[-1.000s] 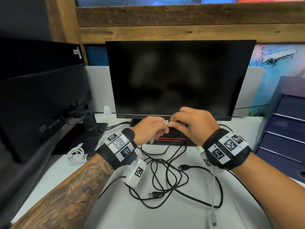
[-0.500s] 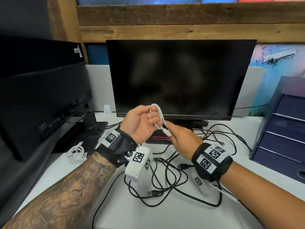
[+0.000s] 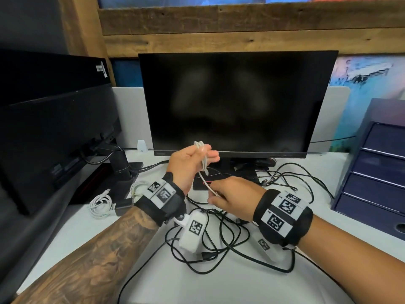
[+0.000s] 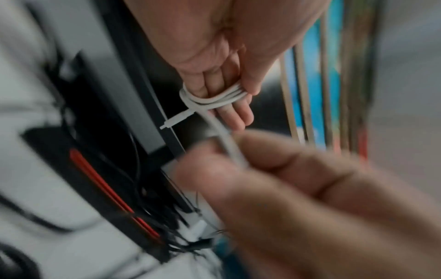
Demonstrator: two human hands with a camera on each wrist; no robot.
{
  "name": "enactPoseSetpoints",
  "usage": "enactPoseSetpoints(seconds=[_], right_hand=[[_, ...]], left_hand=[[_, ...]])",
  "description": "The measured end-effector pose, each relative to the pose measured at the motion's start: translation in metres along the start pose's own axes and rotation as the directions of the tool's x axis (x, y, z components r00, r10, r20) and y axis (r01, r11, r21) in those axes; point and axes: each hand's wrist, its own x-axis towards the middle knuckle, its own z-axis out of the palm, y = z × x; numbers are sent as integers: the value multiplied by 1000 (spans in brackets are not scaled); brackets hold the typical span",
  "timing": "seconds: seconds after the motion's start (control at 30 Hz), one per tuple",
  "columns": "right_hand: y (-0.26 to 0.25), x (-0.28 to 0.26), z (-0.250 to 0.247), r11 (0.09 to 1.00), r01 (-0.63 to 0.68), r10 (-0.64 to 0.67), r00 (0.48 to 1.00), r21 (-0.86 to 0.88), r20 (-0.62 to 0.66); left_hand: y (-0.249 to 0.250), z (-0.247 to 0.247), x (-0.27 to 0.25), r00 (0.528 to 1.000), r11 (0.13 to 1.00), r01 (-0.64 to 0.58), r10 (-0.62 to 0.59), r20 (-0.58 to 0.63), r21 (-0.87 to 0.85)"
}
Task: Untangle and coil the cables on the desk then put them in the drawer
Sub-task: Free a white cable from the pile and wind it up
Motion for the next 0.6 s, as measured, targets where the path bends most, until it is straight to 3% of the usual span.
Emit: enactPoseSetpoints(seconds=[0.1,0.2,0.3,0.47,0.6], right_hand=[[2,-4,-15,999,28,-28,1000,-22,-1],[11,-9,-35,997,47,-52,995,-58,-80],[25,-9,-45,998,18,-29,976,-52,-215],[39,-2,-41,997,34,-56,937,-70,-344],[38,-1,-41,991,16,-72,903,-135,-423]], left_hand=[[-5,-4,-2,988,924,-128,90,122,359],[-6,-16,0,971,853,-103,-25,237,511],[-5,-19,0,921,849,-95,-124,370,519],[-3,-11,4,890,887,44,-244,385,459],[5,-7,2,865,931,122,-270,424,344]])
